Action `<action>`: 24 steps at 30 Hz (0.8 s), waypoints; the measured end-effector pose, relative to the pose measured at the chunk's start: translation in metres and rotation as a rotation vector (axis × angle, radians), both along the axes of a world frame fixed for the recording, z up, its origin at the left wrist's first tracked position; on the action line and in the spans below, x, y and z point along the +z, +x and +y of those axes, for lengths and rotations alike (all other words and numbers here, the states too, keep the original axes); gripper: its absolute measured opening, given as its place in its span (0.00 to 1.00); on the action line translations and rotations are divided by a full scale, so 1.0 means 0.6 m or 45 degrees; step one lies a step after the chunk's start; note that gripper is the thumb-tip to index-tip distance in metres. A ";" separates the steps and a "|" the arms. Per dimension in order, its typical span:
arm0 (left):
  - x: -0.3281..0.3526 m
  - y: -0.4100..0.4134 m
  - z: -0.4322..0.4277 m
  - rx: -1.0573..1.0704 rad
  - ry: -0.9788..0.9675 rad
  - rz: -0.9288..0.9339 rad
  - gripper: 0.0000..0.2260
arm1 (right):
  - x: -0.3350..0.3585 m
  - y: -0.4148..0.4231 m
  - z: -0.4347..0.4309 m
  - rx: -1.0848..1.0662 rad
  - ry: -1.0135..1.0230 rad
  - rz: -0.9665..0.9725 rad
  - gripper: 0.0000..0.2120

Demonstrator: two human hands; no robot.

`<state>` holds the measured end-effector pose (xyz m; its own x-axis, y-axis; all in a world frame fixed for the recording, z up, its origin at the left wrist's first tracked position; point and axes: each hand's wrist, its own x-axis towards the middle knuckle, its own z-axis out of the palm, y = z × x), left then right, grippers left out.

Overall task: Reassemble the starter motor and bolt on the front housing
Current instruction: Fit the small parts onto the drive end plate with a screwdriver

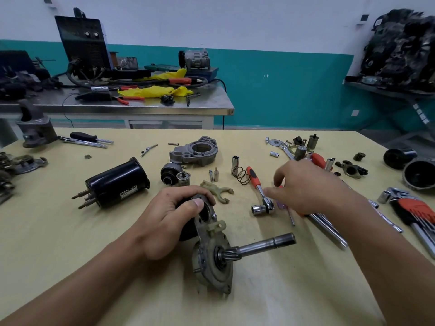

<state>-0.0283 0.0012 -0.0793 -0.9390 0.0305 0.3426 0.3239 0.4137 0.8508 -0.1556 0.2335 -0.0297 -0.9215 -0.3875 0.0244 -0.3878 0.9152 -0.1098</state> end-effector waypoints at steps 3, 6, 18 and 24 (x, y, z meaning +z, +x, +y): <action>-0.001 -0.001 -0.002 -0.011 0.010 -0.003 0.16 | -0.009 -0.003 -0.008 -0.089 0.080 -0.052 0.19; 0.000 -0.001 -0.002 -0.019 0.016 -0.002 0.16 | -0.014 -0.007 -0.010 -0.167 0.056 -0.044 0.17; 0.001 -0.001 -0.001 -0.030 0.036 -0.001 0.16 | -0.026 -0.003 -0.016 -0.236 0.066 -0.074 0.13; 0.000 -0.002 -0.003 -0.014 0.022 0.000 0.17 | 0.019 0.013 0.000 -0.184 -0.252 0.144 0.14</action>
